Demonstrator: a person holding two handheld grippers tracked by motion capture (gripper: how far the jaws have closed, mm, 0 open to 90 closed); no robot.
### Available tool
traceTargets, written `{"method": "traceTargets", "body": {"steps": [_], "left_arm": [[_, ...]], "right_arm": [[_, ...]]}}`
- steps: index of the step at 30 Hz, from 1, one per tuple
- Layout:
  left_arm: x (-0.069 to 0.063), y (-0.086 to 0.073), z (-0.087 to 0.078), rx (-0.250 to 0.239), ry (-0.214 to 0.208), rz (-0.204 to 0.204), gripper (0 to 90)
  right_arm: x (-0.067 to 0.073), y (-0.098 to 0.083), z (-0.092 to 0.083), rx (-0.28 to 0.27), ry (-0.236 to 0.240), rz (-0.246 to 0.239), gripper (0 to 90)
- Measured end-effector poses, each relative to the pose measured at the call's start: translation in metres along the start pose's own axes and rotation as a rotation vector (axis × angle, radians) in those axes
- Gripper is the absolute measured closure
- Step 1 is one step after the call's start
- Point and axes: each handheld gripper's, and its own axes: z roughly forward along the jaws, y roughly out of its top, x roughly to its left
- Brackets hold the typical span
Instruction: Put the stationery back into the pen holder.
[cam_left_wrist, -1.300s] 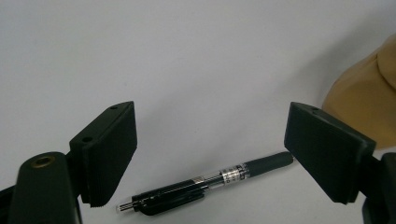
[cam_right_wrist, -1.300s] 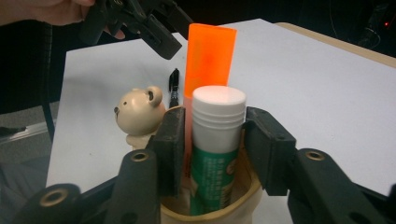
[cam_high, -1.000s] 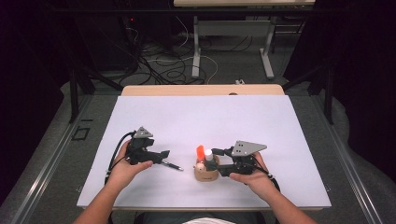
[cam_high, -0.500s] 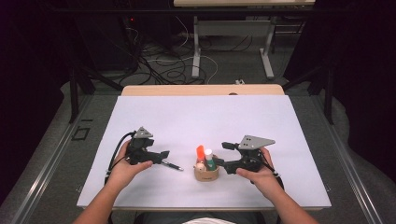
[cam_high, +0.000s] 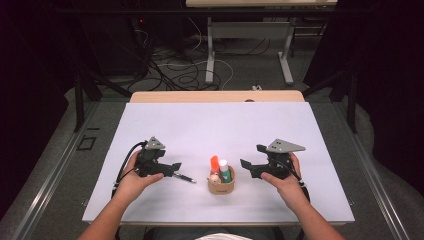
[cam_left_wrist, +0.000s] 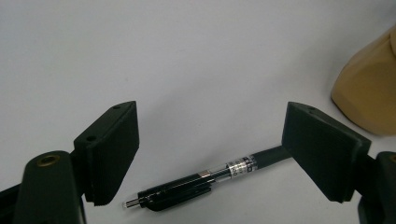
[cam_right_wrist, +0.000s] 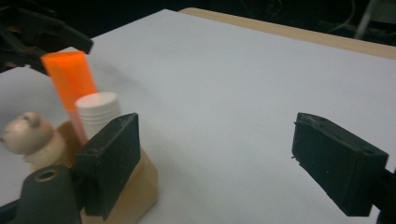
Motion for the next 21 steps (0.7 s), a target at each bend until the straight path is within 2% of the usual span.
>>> {"method": "traceTargets", "body": {"steps": [5,7,8,12,14,16,19,21], "left_arm": [[-0.006,0.003,0.002,0.040,0.002,0.074,22.0],[-0.008,0.006,0.002,0.075,-0.006,0.128,25.2],[-0.010,0.007,0.004,0.072,0.005,0.151,26.3],[-0.014,0.014,0.002,0.115,-0.012,0.226,27.8],[-0.016,0.017,0.000,0.144,-0.006,0.282,29.2],[-0.016,0.020,-0.002,0.176,0.001,0.333,34.1],[-0.018,0.023,-0.005,0.191,-0.015,0.381,35.7],[-0.021,0.024,-0.007,0.204,-0.003,0.413,35.8]], "right_arm": [[-0.007,-0.004,-0.001,0.032,-0.046,0.067,15.1],[-0.010,-0.005,-0.002,0.039,-0.051,0.087,15.1],[-0.011,-0.005,-0.002,0.040,-0.059,0.098,15.1],[-0.015,-0.006,-0.004,0.037,-0.071,0.117,15.2],[-0.016,-0.006,-0.004,0.042,-0.075,0.122,15.3],[-0.018,-0.007,-0.004,0.044,-0.072,0.137,15.4],[-0.019,-0.008,-0.004,0.045,-0.075,0.151,15.4],[-0.019,-0.009,-0.004,0.045,-0.073,0.155,15.5]]}}
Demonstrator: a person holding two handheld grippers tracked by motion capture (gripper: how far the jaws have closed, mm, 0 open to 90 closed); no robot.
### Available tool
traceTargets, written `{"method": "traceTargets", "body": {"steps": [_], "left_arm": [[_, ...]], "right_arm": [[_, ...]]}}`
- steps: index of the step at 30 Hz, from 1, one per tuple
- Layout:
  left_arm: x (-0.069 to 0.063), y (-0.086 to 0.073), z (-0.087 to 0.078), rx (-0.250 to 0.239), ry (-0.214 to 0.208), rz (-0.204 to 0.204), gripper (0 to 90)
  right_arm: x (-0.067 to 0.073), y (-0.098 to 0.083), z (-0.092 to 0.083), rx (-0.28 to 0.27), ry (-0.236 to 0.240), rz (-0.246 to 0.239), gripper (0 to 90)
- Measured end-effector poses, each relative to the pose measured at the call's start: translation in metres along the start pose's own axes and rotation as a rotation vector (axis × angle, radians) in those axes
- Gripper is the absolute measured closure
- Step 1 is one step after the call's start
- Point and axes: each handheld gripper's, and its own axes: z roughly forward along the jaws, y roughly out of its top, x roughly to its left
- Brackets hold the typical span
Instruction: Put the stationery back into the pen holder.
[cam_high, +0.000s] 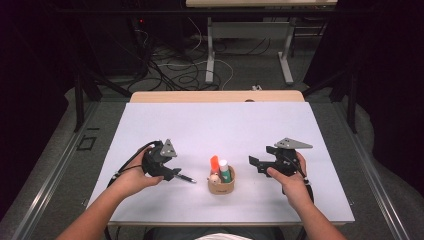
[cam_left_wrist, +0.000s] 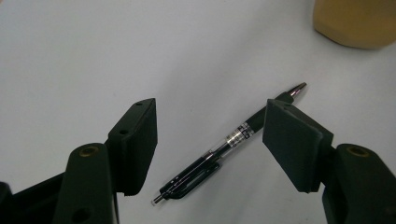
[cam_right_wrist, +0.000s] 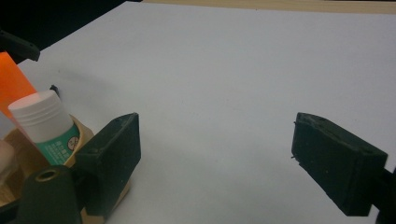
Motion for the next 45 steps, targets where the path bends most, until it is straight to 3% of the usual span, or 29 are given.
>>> {"method": "traceTargets", "body": {"steps": [5,9,18,29,38,45], "left_arm": [[-0.005,0.008,0.000,0.054,0.025,0.103,35.8],[-0.008,0.015,0.001,0.087,0.051,0.216,39.1],[-0.023,0.020,0.017,0.142,0.005,0.408,41.4],[-0.033,0.014,0.030,0.217,-0.041,0.536,52.7],[-0.038,0.013,0.037,0.240,-0.031,0.614,60.1],[-0.034,0.011,0.042,0.272,-0.021,0.621,61.7]], "right_arm": [[0.000,-0.001,0.000,0.001,0.002,0.003,15.5],[-0.002,-0.001,0.000,-0.002,0.000,0.007,15.5],[-0.003,-0.002,0.001,0.006,0.014,0.022,15.9],[-0.003,-0.002,0.002,0.007,0.019,0.018,15.9],[-0.003,-0.003,0.002,0.007,0.018,0.023,15.9],[-0.003,-0.003,0.002,0.009,0.018,0.026,16.0]]}}
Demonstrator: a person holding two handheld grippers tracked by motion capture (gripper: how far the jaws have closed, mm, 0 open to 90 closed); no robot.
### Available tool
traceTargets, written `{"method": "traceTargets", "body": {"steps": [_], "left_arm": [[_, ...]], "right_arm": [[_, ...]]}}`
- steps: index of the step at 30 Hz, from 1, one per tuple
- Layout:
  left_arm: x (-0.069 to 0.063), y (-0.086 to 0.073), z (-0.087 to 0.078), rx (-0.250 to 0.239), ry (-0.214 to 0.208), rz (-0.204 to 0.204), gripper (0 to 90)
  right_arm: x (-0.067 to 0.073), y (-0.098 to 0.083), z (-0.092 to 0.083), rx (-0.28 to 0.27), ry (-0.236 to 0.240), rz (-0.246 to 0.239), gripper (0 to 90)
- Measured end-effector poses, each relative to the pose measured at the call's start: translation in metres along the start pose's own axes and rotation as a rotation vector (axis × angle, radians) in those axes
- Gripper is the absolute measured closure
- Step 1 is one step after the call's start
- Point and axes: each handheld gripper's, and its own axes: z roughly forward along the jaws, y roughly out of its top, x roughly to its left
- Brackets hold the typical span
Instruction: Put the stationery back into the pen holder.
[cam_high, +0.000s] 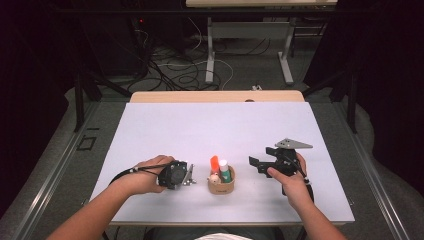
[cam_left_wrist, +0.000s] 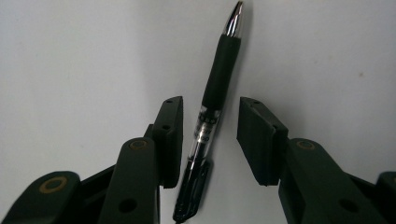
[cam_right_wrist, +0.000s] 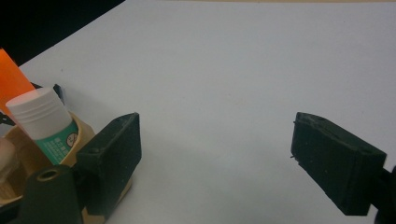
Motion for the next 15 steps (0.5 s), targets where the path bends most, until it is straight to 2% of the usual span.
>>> {"method": "traceTargets", "body": {"steps": [8,15], "left_arm": [[0.0009,-0.0066,0.0069,0.010,-0.014,-0.003,62.9],[0.0019,-0.0058,0.0072,0.017,-0.035,0.030,66.9]], "right_arm": [[-0.0004,-0.0001,0.0005,-0.001,-0.001,-0.003,16.1],[-0.0002,-0.0002,0.0006,0.007,0.000,-0.006,16.1]]}}
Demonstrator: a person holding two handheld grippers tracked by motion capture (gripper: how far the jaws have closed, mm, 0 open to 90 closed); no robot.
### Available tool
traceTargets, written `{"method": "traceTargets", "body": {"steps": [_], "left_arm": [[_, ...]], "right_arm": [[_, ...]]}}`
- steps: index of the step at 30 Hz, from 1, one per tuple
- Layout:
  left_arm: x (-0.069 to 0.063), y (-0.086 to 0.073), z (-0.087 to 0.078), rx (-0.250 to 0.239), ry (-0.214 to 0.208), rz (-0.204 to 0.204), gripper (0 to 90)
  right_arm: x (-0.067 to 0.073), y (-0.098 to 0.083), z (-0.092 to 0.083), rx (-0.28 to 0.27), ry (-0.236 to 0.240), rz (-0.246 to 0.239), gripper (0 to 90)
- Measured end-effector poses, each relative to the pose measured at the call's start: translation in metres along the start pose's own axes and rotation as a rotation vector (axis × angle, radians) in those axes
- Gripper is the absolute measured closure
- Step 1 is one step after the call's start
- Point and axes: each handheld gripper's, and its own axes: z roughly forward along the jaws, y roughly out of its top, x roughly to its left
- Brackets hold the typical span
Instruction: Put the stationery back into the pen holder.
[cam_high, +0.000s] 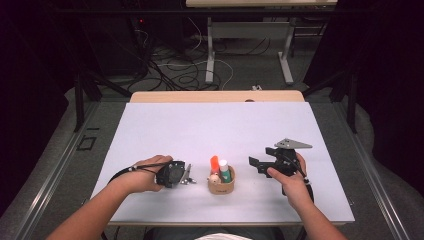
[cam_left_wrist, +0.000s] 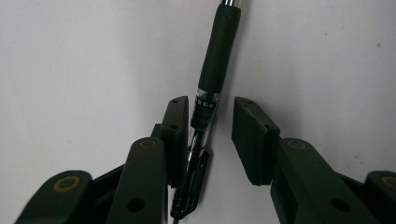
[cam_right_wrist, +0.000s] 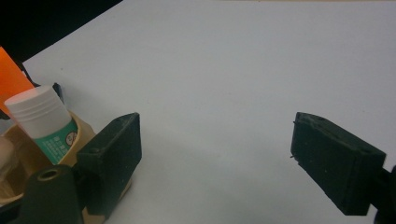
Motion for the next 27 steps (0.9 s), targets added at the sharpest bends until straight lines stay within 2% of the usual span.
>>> {"method": "traceTargets", "body": {"steps": [3,7,10,12,13,20,23,24,27], "left_arm": [[-0.0009,0.0009,0.0002,0.006,-0.013,0.026,70.7],[-0.0041,0.0009,0.0009,0.002,-0.014,0.039,74.6],[-0.0044,0.0010,0.0002,0.004,-0.012,0.074,77.3],[-0.0055,0.0003,0.0007,-0.004,-0.014,0.068,78.1],[-0.0048,0.0005,0.0005,-0.003,-0.006,0.084,78.4],[-0.0048,0.0005,0.0005,-0.003,-0.001,0.104,79.2],[-0.0056,-0.0003,0.0010,-0.003,-0.009,0.082,79.3],[-0.0047,0.0001,0.0006,-0.001,-0.003,0.098,79.3],[-0.0050,0.0007,0.0005,-0.001,0.003,0.103,79.4]], "right_arm": [[0.0000,-0.0002,0.0002,0.001,0.000,0.000,16.1],[-0.0001,-0.0003,0.0002,0.002,0.000,0.000,16.2],[0.0004,-0.0005,0.0003,0.003,0.001,0.004,16.2],[-0.0001,-0.0005,0.0005,0.003,0.002,-0.002,16.3],[0.0001,-0.0006,0.0006,0.004,0.002,0.001,16.3],[0.0006,-0.0011,0.0013,0.008,0.003,0.004,16.3],[0.0008,-0.0011,0.0014,0.009,0.004,0.003,16.2],[0.0008,-0.0011,0.0015,0.008,0.004,0.004,16.3],[0.0008,-0.0011,0.0014,0.008,0.003,0.003,16.2]]}}
